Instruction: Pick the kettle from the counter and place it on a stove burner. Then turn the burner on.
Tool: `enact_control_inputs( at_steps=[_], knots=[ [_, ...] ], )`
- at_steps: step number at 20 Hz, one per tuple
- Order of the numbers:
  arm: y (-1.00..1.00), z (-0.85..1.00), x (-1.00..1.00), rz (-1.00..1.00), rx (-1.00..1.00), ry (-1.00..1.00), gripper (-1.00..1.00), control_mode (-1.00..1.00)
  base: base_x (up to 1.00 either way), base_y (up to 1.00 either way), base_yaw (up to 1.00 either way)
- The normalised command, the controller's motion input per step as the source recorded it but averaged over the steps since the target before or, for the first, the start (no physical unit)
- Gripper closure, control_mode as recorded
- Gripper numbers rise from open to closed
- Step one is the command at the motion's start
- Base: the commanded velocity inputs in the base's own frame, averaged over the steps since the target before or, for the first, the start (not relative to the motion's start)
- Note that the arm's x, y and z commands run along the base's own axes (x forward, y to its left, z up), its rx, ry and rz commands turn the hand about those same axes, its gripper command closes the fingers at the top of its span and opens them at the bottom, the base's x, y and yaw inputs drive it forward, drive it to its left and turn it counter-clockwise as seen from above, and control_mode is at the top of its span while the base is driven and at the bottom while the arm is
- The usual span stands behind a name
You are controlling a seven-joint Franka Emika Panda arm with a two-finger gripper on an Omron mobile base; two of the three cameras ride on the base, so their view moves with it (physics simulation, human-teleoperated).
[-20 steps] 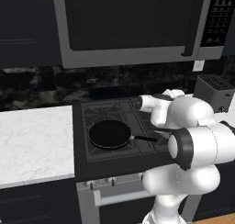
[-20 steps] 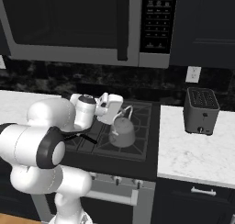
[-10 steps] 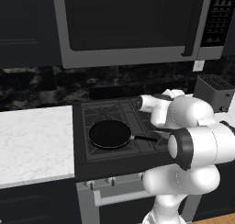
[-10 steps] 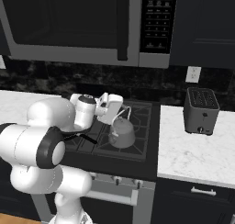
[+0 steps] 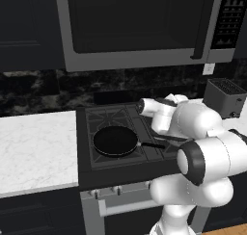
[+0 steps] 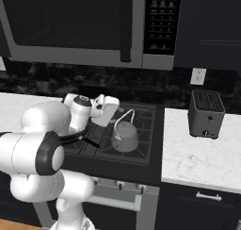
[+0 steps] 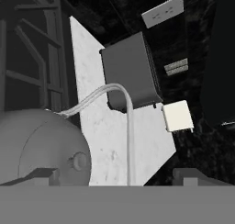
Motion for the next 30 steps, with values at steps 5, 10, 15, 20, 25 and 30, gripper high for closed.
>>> enact_control_inputs(
  at_steps=[5,10,15,20,25,30],
  knots=[
    [0.17,0.23,-0.14,-0.02,0.05,-0.07,-1.00,-1.00,0.00,0.00,0.00],
    [-0.51,0.38,-0.93,-0.16,0.12,-0.26,-1.00,-1.00,0.00,0.00,0.00],
    [-0.85,0.00,-1.00,-0.08,0.14,-0.37,-1.00,-1.00,0.00,0.00,0.00],
    [-0.97,-0.39,-1.00,0.04,0.07,-0.31,-1.00,-1.00,0.00,0.00,0.00],
    [-1.00,-1.00,-1.00,0.29,0.00,-0.02,-1.00,-1.00,0.00,0.00,0.00],
    [-0.65,-1.00,-1.00,0.48,0.18,-0.11,-1.00,-1.00,0.00,0.00,0.00]
  ],
)
